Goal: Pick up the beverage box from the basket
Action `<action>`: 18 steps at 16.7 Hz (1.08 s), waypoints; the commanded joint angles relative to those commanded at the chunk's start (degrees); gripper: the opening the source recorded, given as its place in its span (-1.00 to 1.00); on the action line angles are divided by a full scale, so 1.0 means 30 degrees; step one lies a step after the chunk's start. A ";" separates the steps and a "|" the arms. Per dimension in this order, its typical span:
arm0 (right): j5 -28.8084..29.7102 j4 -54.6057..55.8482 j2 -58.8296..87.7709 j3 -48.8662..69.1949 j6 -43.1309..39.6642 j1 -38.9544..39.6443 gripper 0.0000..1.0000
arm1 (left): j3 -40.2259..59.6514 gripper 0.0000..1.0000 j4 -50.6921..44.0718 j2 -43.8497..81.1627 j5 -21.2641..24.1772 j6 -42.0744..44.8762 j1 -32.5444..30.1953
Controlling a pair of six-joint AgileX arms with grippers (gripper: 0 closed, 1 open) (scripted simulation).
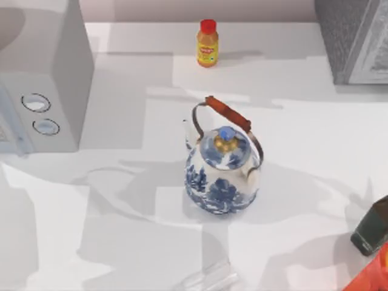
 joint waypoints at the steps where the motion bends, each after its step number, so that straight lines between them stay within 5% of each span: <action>1: 0.0000 0.0000 0.0000 0.0000 0.0000 0.0000 1.00 | 0.0000 0.10 0.0000 0.0000 0.0000 0.0000 0.0000; 8: 0.0000 0.0000 0.0000 0.0000 0.0000 0.0000 1.00 | 0.0000 -0.96 0.0000 0.0000 0.0000 0.0000 0.0000; 18: 0.0000 0.0000 0.0000 0.0000 0.0000 0.0000 1.00 | 0.0270 -1.00 -0.0137 -0.0277 0.0026 0.0048 0.0101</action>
